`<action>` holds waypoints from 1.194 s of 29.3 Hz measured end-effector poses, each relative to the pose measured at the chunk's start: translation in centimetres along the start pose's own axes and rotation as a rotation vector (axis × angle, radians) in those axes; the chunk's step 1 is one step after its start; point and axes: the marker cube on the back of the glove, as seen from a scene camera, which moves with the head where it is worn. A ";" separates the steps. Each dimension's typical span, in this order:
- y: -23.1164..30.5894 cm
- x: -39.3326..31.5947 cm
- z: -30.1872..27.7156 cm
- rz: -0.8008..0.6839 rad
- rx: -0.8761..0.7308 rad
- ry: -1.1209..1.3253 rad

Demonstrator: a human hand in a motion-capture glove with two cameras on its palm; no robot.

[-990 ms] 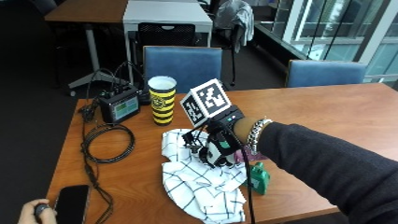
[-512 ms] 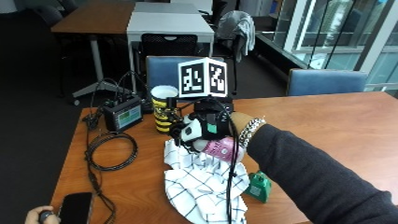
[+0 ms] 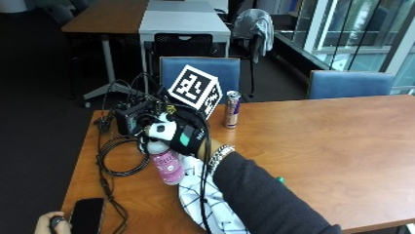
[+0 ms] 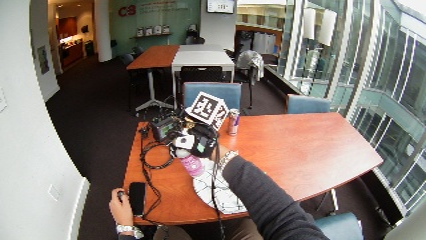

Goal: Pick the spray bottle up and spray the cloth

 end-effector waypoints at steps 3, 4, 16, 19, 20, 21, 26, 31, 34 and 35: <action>-0.9 0.2 1.2 -0.027 0.051 -0.062; -1.2 0.4 1.6 -0.031 0.069 -0.080; -1.8 4.3 4.0 -0.017 0.253 -0.157; -1.8 5.0 4.3 -0.009 0.269 -0.152; -1.7 5.3 4.5 -0.005 0.268 -0.149; -1.7 5.4 4.6 -0.002 0.262 -0.146; -1.3 5.4 4.7 0.004 0.204 -0.138; -1.4 5.6 4.7 0.051 0.129 -0.175; -1.6 5.6 4.7 0.054 0.116 -0.168; -1.7 5.5 4.7 0.052 0.116 -0.161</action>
